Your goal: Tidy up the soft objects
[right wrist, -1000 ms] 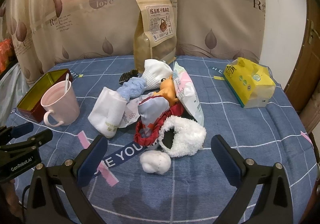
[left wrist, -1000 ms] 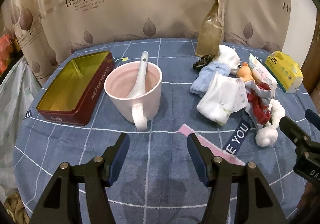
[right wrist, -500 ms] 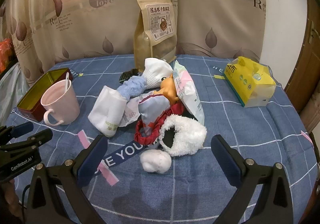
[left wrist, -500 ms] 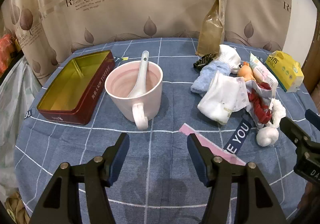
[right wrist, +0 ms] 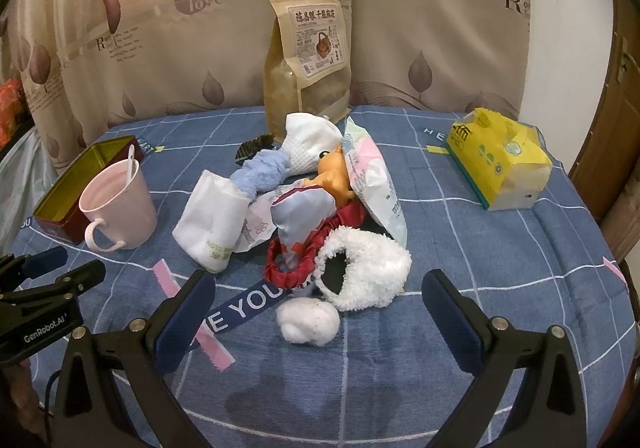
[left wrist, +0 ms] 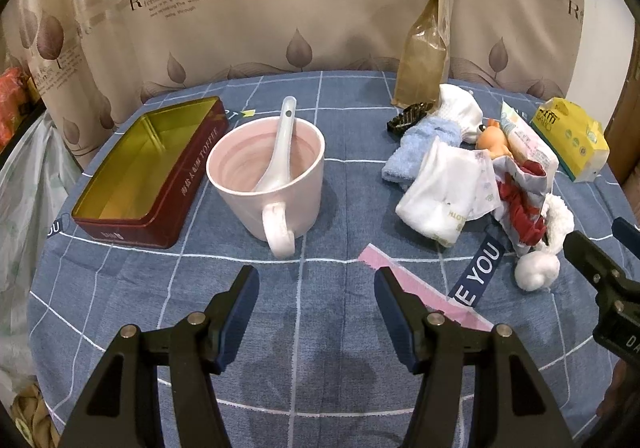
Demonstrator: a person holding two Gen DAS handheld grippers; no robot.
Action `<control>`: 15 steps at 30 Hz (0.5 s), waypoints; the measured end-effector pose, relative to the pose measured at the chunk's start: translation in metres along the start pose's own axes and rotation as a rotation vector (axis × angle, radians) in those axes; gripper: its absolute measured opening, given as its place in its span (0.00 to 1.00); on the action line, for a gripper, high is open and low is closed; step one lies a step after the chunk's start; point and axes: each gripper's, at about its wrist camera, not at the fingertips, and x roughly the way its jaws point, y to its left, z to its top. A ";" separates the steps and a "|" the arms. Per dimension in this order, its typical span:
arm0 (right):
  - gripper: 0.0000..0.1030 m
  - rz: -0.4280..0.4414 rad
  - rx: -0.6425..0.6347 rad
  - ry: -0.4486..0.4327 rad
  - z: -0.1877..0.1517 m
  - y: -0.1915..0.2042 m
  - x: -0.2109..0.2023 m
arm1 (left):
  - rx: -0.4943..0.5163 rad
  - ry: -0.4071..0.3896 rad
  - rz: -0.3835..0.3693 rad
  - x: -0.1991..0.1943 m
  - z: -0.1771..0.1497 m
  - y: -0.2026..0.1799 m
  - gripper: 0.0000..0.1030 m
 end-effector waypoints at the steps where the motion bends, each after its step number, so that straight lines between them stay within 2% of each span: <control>1: 0.99 -0.001 0.001 0.001 0.000 -0.001 0.000 | 0.001 0.002 0.000 0.001 0.000 0.000 0.60; 15: 0.99 -0.035 0.030 0.022 0.002 -0.017 0.009 | 0.011 0.021 -0.008 0.007 -0.001 -0.004 0.60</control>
